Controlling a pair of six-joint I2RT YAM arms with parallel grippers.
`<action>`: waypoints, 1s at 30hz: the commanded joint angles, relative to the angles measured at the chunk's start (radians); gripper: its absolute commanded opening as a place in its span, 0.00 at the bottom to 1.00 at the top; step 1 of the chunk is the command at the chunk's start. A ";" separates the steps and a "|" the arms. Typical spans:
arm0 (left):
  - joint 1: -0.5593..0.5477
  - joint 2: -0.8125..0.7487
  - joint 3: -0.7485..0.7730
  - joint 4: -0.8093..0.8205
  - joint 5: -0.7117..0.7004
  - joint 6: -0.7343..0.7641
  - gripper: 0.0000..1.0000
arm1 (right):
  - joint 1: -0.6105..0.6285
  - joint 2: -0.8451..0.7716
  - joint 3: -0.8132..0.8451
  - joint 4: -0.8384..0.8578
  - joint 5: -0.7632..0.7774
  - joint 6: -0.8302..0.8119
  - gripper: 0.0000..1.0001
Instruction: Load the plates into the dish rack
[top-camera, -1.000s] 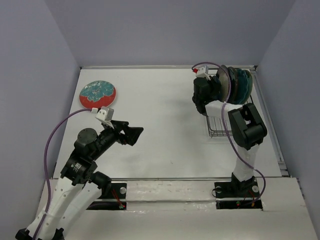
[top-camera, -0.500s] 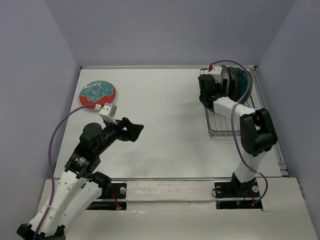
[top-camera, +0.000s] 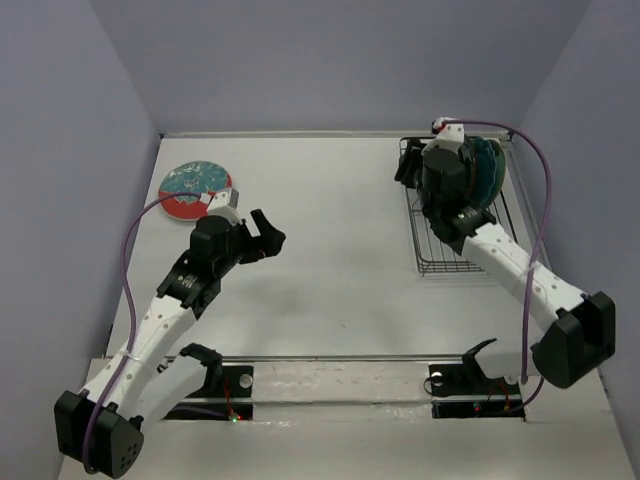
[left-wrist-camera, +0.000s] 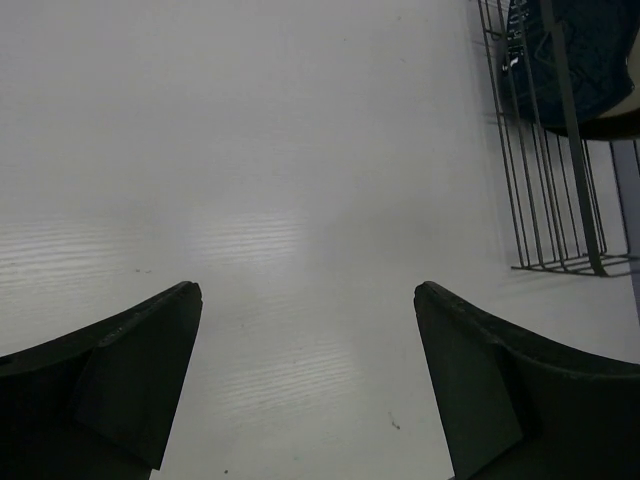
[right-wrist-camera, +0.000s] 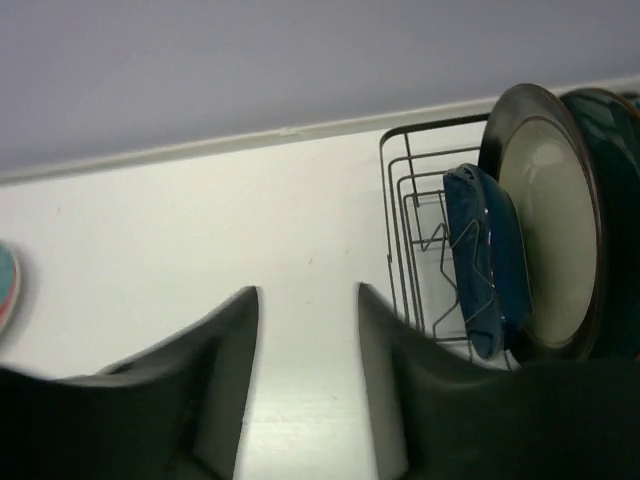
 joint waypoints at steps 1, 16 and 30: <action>0.098 0.050 0.050 0.142 0.010 -0.147 0.99 | 0.149 -0.131 -0.162 0.066 -0.105 0.080 0.23; 0.524 0.295 -0.067 0.442 -0.113 -0.468 0.98 | 0.291 -0.380 -0.458 0.093 -0.443 0.238 0.50; 0.787 0.826 0.145 0.548 0.072 -0.452 0.93 | 0.291 -0.403 -0.503 0.114 -0.542 0.259 0.50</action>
